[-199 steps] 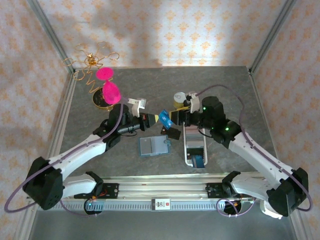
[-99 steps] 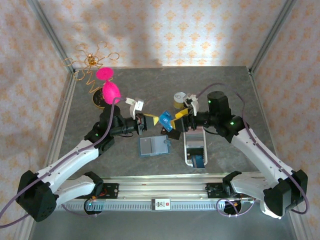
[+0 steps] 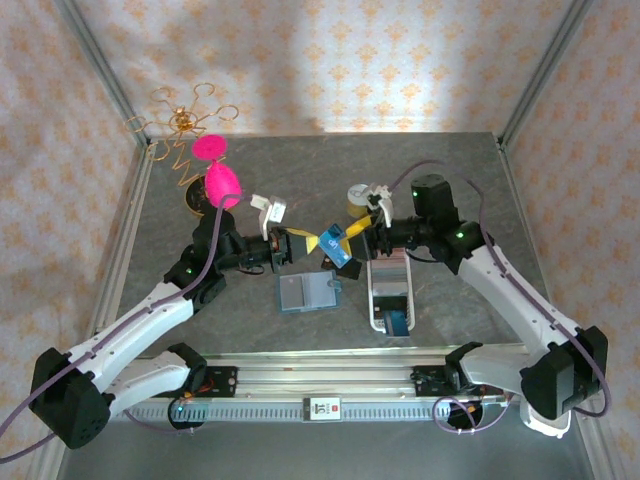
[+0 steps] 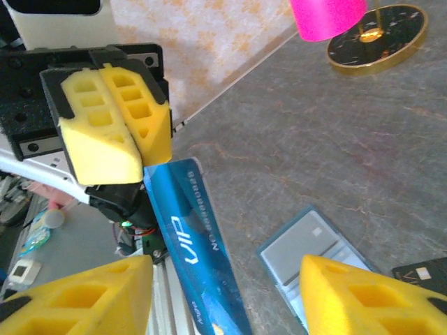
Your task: Put the credit cards into the card holder
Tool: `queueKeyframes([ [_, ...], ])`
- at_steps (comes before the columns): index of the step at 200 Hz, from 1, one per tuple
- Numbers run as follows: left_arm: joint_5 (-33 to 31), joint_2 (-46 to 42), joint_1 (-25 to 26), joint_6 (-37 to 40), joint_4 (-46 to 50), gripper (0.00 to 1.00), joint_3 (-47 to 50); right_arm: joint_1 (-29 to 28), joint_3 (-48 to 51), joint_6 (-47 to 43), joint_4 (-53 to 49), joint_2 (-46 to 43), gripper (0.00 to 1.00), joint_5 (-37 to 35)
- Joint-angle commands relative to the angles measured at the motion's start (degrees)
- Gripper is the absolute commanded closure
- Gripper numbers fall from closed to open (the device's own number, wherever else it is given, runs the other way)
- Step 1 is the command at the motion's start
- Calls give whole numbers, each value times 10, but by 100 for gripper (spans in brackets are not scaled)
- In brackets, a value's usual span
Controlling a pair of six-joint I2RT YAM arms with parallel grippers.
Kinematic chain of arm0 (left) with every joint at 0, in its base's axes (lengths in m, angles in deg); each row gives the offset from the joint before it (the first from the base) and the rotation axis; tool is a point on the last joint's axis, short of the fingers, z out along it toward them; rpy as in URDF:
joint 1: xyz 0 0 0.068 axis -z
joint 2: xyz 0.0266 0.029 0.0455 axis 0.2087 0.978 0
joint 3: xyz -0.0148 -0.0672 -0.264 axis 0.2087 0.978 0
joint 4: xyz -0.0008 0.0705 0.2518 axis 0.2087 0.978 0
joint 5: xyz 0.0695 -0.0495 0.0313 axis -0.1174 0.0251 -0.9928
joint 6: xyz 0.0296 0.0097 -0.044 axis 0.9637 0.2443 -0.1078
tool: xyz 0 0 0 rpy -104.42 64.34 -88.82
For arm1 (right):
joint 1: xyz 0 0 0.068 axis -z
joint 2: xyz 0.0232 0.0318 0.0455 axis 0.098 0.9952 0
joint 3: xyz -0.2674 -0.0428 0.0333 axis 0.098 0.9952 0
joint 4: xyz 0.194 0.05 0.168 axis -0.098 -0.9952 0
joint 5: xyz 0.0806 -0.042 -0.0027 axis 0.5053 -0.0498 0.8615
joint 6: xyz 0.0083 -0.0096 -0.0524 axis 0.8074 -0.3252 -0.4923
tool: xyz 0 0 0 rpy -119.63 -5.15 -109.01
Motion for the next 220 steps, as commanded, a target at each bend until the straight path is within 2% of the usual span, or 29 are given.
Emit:
queueKeyframes([
  [1,24,-9,-5,-14,-39,100,-20,3,-22,-12,-20,3,48,55],
  [46,17,-7,-4,-20,-44,100,-16,3,-23,-9,-25,2,66,60],
  [63,12,-7,-5,-19,-45,100,-13,3,-26,-8,-28,2,80,58],
  [74,6,-7,-4,-16,-41,100,-13,3,-26,-8,-30,1,85,58],
  [90,-7,-7,-5,-12,-27,100,-15,3,-24,2,-28,1,100,60],
  [104,-40,-11,-5,-4,0,100,-18,4,-14,26,-17,0,100,54],
  [116,-119,-19,-5,6,52,68,-21,3,6,68,7,-5,100,32],
  [125,-192,-26,-5,10,97,48,-19,-1,29,110,34,-13,100,8],
  [140,-311,-34,-4,2,171,35,-12,-19,72,175,77,-29,100,-65],
  [150,-367,-33,-5,-8,224,33,-9,-35,98,212,101,-36,100,-112],
  [173,-425,-24,-5,-37,309,33,12,-83,168,329,168,-42,100,-225],
  [196,-442,-16,-5,-69,345,34,46,-130,228,435,244,-29,100,-296],
  [220,-409,0,-3,-85,331,35,81,-188,267,512,338,2,100,-359],
])
